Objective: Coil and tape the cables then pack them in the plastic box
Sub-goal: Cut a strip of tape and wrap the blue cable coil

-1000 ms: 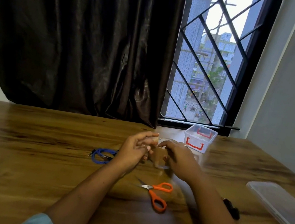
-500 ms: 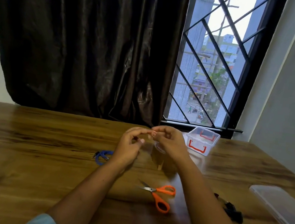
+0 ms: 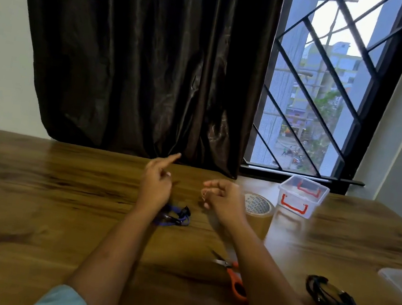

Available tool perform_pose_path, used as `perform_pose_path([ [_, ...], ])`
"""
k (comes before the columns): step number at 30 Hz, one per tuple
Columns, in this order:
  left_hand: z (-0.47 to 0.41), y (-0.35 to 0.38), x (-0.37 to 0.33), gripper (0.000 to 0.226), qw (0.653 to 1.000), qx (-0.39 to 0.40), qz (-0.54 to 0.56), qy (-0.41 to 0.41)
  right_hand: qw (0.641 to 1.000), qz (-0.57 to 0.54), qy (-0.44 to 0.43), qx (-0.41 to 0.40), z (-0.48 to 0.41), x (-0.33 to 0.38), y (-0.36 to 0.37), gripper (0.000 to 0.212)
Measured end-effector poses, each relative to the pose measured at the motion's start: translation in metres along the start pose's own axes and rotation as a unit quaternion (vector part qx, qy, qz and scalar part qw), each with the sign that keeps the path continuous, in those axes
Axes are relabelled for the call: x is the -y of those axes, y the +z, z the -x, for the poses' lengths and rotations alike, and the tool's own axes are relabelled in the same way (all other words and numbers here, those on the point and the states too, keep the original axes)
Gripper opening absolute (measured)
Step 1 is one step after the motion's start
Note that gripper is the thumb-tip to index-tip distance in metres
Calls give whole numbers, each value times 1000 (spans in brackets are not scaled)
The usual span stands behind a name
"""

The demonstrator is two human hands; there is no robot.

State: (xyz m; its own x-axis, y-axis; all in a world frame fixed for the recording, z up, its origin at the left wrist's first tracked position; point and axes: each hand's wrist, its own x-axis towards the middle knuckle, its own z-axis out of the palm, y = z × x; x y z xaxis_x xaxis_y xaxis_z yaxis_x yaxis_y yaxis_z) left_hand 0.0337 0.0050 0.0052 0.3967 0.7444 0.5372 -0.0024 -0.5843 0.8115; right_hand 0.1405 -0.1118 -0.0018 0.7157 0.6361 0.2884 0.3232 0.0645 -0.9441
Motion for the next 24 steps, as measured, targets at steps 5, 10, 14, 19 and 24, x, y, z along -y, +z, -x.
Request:
perform_pose_path([
  [5, 1, -30, 34, 39, 902, 210, -367, -83, 999, 20, -5, 28, 3, -6, 1, 16],
  [10, 13, -25, 26, 49, 914, 266, -285, -109, 998, 20, -15, 58, 4, -7, 12, 20],
  [14, 14, -19, 19, 34, 884, 249, -393, -46, 997, 16, -37, 62, 2, -10, 21, 21],
  [19, 12, -16, 21, 17, 888, 194, -415, -40, 996, 32, -64, 50, 2, -13, 27, 25],
  [24, 14, -9, 22, 17, 890, 248, -380, -34, 995, -15, -59, 81, 2, -12, 32, 27],
])
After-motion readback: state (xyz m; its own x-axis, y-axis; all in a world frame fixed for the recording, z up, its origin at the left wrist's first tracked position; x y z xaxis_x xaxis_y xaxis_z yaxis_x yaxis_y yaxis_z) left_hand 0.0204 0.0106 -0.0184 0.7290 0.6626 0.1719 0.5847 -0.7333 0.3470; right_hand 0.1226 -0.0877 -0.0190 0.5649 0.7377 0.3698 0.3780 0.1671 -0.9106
